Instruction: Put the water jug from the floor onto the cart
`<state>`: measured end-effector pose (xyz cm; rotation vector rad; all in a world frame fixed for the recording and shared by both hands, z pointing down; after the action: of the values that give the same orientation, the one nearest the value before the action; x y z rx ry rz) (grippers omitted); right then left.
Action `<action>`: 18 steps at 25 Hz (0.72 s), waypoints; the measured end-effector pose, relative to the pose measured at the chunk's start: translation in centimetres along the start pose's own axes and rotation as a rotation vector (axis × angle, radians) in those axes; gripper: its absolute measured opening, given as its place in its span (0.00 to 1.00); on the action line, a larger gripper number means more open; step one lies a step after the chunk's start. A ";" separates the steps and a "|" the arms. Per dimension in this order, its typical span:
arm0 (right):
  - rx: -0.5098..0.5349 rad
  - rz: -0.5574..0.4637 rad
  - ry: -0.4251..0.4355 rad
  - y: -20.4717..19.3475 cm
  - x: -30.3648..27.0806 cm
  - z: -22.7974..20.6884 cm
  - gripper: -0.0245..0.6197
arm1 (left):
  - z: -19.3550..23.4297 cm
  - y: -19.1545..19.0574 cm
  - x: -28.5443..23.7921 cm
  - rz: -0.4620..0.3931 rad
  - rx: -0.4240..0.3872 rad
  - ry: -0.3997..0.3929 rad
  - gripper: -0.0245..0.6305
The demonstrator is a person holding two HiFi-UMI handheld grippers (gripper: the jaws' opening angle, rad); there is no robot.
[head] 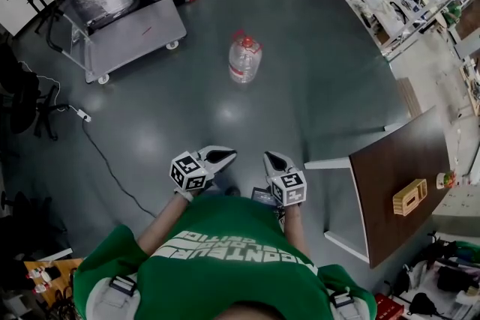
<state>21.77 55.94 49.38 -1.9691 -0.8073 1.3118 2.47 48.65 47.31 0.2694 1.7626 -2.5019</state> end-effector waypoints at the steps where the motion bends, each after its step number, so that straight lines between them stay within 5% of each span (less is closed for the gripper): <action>1: 0.001 -0.001 -0.001 0.3 -0.4 0.0 0.02 | 0.4 0.1 0.0 0.002 0.000 -0.006 0.05; 18: 0.020 0.030 -0.017 6.3 -7.0 -0.9 0.02 | 9.6 3.1 -0.5 -0.021 0.053 -0.034 0.05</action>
<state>21.35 46.51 48.58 -1.9635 -0.7726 1.3509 2.42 38.60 47.68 0.2102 1.6977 -2.5546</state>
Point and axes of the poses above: the fingertips, and each gripper's own axes: x backward along the fingers, z to its left, y out of its top, the point moved 8 cm from there along x, backward along the fingers, and after that the axes turned 9 degrees about -x, right-handed, at the moved point
